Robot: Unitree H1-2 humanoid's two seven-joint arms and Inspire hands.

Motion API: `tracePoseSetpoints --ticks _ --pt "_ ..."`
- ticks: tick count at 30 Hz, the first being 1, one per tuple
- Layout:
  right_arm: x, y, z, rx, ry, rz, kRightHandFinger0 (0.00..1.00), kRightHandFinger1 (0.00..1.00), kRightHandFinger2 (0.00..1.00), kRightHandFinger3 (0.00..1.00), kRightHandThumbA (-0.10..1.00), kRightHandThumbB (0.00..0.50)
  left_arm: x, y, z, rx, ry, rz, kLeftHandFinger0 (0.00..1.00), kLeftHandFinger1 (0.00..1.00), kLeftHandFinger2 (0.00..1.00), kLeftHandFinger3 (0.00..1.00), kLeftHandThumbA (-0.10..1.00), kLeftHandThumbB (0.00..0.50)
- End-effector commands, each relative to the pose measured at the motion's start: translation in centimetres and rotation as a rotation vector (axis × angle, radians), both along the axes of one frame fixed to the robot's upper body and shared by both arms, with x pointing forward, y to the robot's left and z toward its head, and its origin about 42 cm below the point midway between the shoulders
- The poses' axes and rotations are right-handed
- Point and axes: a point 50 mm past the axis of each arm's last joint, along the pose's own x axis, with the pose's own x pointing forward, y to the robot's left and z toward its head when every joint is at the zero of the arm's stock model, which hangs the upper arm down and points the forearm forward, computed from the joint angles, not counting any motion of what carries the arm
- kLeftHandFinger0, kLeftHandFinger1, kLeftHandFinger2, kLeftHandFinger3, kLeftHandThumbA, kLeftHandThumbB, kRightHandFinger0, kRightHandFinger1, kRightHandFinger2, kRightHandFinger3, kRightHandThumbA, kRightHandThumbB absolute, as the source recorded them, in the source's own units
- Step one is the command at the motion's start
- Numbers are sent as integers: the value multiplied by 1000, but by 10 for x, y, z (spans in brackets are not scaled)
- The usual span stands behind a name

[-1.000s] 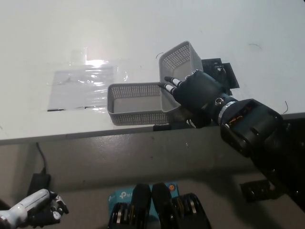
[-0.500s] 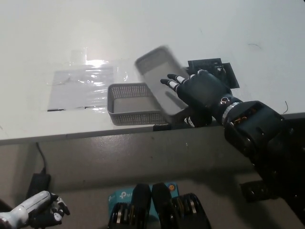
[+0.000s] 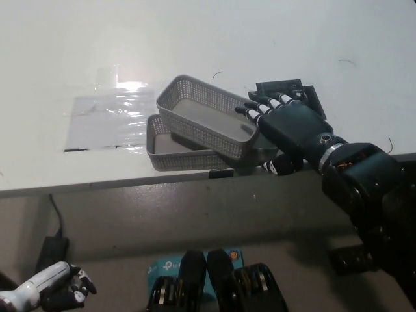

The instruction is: The robot uses its right hand to pick up the grey box kept on the middle on the desk and place it on top of another box next to it in a right angle

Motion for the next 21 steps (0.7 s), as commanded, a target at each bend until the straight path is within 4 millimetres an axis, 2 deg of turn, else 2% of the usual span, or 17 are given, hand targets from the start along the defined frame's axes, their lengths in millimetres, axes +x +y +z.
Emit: tracePoseSetpoints --ticks 1,5,8,11,14,19,21 --pt "0 2 19 85 -79 2 1000 1000 1000 1000 692 322 -1 3 5 23 -19 8 159 160 390 505 220 113" --pt "-3 4 20 71 -73 8 1000 1000 1000 1000 632 302 -2 3 3 19 -18 17 149 133 357 480 212 123" --pt "-5 4 22 58 -77 23 1000 1000 1000 1000 581 300 -4 3 3 15 -17 18 174 162 373 473 204 120" --pt "-5 2 28 61 -83 38 1000 1000 1000 1000 569 300 -4 5 2 6 -14 26 173 161 369 463 212 128" --pt "-7 -3 44 57 -87 36 1000 1000 1000 1000 530 275 -3 4 4 11 -19 22 197 174 384 471 214 122" --pt "-10 -7 49 57 -72 34 1000 1000 1000 1000 517 273 -5 4 3 11 -18 26 165 158 383 472 205 139" --pt "-11 -9 50 51 -63 32 1000 1000 1000 1000 499 264 -5 4 1 3 -12 26 194 177 388 457 206 131"
